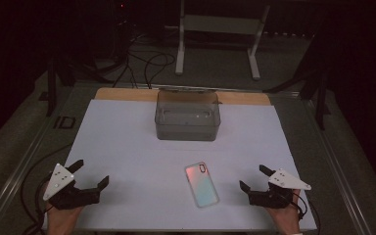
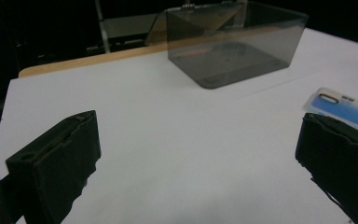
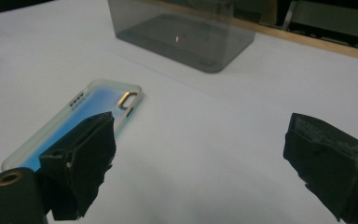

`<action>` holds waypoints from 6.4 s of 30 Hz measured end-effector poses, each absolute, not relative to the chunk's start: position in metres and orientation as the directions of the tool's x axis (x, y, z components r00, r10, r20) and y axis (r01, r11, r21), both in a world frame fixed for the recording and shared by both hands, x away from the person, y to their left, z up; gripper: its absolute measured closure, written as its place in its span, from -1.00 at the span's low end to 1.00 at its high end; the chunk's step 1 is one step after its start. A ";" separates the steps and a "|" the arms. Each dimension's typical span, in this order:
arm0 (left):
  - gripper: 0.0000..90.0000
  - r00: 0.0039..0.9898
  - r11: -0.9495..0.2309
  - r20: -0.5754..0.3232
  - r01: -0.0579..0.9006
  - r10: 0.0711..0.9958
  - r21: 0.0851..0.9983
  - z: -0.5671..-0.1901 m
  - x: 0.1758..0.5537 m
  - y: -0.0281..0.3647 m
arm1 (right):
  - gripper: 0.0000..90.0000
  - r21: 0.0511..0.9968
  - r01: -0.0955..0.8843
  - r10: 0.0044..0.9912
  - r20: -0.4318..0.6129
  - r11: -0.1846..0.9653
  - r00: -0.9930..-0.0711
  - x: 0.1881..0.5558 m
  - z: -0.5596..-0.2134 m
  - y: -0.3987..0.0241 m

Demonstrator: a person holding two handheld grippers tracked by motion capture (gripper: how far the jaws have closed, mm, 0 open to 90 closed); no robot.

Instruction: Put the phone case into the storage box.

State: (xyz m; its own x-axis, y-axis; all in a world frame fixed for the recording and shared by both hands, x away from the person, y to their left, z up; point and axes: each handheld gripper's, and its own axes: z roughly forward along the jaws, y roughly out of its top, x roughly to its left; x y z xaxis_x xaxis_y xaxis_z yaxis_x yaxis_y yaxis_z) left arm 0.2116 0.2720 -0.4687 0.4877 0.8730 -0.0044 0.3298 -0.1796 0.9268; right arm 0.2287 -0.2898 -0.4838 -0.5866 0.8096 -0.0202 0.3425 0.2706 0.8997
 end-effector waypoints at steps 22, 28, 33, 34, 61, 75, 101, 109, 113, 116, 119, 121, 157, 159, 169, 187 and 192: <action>-0.99 0.544 -0.271 0.040 0.352 0.838 0.896 -0.465 0.222 0.255 | -0.80 0.898 0.345 0.805 -0.016 0.272 -0.593 0.230 -0.487 -0.288; -0.99 0.536 -0.267 0.058 0.323 0.842 0.908 -0.459 0.223 0.250 | -0.80 0.894 0.354 0.805 -0.013 0.275 -0.594 0.231 -0.488 -0.288; -0.99 0.553 -0.282 0.059 0.328 0.831 0.902 -0.455 0.227 0.245 | -0.80 0.893 0.354 0.805 -0.014 0.276 -0.593 0.231 -0.489 -0.288; -0.99 0.564 -0.294 0.061 0.331 0.823 0.897 -0.453 0.230 0.241 | -0.80 0.893 0.354 0.805 -0.015 0.278 -0.593 0.231 -0.489 -0.288; -1.00 0.634 -0.373 0.091 0.327 0.768 0.868 -0.440 0.256 0.197 | -0.80 0.886 0.363 0.801 -0.015 0.288 -0.598 0.233 -0.491 -0.289; -1.00 0.679 -0.422 0.094 0.335 0.728 0.843 -0.438 0.268 0.174 | -0.80 0.884 0.368 0.800 -0.012 0.289 -0.600 0.233 -0.493 -0.289; -0.97 0.760 -0.509 0.083 0.344 0.644 0.789 -0.438 0.305 0.139 | -0.80 0.878 0.375 0.794 -0.010 0.298 -0.608 0.233 -0.494 -0.287; -0.97 0.778 -0.534 0.093 0.334 0.622 0.777 -0.436 0.310 0.125 | -0.80 0.878 0.374 0.793 -0.010 0.299 -0.609 0.233 -0.494 -0.287; -0.96 0.792 -0.548 0.091 0.329 0.604 0.769 -0.436 0.316 0.115 | -0.80 0.878 0.374 0.793 -0.010 0.298 -0.609 0.233 -0.494 -0.286; -0.95 0.798 -0.559 0.091 0.331 0.596 0.760 -0.437 0.319 0.110 | -0.80 0.878 0.374 0.793 -0.010 0.298 -0.610 0.233 -0.494 -0.287; -0.95 0.802 -0.565 0.089 0.332 0.590 0.755 -0.438 0.323 0.105 | -0.80 0.878 0.374 0.792 -0.009 0.298 -0.610 0.233 -0.494 -0.286; -0.95 0.804 -0.561 0.081 0.335 0.589 0.757 -0.438 0.324 0.105 | -0.80 0.878 0.374 0.792 -0.010 0.299 -0.610 0.233 -0.494 -0.286; -0.87 0.852 -0.642 0.032 0.368 0.523 0.673 -0.459 0.354 0.056 | -0.80 0.873 0.375 0.786 -0.014 0.311 -0.618 0.234 -0.495 -0.286; -0.86 0.850 -0.645 0.029 0.376 0.526 0.666 -0.463 0.355 0.054 | -0.80 0.873 0.375 0.785 -0.014 0.312 -0.619 0.234 -0.495 -0.286; -0.81 0.853 -0.676 0.022 0.398 0.522 0.620 -0.481 0.358 0.043 | -0.80 0.872 0.374 0.783 -0.017 0.316 -0.622 0.234 -0.496 -0.285; -0.14 0.872 -0.684 -0.078 0.431 0.483 0.588 -0.501 0.364 0.033 | -0.80 0.867 0.380 0.781 -0.019 0.324 -0.624 0.234 -0.497 -0.284; 0.23 0.883 -0.691 -0.116 0.432 0.454 0.579 -0.506 0.365 0.030 | -0.80 0.866 0.381 0.780 -0.017 0.324 -0.626 0.235 -0.497 -0.284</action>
